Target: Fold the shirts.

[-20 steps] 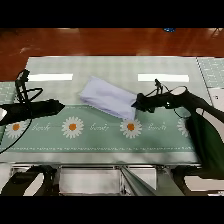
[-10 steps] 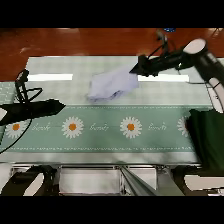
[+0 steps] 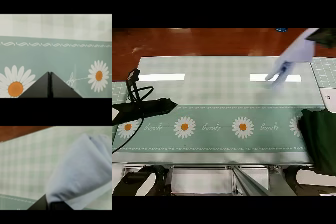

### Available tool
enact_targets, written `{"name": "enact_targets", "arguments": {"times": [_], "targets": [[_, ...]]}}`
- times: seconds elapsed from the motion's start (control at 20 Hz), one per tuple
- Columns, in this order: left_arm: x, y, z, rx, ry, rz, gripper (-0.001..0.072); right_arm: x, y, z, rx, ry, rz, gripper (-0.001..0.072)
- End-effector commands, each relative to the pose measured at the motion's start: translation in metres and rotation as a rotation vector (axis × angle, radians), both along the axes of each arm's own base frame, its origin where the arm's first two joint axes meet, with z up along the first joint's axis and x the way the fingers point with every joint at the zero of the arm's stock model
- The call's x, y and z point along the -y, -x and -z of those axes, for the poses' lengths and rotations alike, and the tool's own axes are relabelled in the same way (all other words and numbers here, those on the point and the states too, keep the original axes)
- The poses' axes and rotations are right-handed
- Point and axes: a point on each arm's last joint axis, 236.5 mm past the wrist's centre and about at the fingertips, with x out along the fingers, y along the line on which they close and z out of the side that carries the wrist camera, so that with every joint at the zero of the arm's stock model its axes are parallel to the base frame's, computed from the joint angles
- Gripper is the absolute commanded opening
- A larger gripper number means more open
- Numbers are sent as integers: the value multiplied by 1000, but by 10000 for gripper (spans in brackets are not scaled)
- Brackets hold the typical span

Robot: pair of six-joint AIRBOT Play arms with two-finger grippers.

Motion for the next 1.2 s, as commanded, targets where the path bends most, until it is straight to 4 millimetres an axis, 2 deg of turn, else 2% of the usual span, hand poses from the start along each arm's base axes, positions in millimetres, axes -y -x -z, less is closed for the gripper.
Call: {"name": "enact_targets", "arguments": {"times": [0.0,0.1,0.3,0.35,0.45,0.55,0.65,0.75,0.8,0.9,1.0,1.05,1.15], "targets": [[0,-4,-3,17,9,-12,27,72,42,-22,-34,9,174,18],[2,-6,-5,23,23,-17,27,101,70,-28,-61,20,255,18],[8,-4,-6,24,27,0,27,164,151,-7,-286,168,483,18],[10,-4,-7,30,26,5,27,172,169,-8,-299,186,548,18],[13,-8,-10,54,27,4,28,182,205,2,-357,210,648,18],[20,-12,-16,78,55,1,28,196,256,29,-487,258,775,18],[26,-14,-19,97,59,10,27,207,316,61,-649,312,887,18],[32,-13,-21,107,60,24,28,206,369,91,-806,321,966,18],[34,-13,-21,110,60,31,27,200,387,106,-869,297,999,18],[37,-12,-21,112,60,41,28,183,407,133,-960,253,998,40],[38,-12,-21,109,61,41,28,176,427,151,-1070,257,1002,411],[39,-11,-18,104,59,46,27,177,426,156,-1064,253,1010,413],[42,-16,-12,134,20,86,27,192,395,159,-914,243,1020,408]]}}
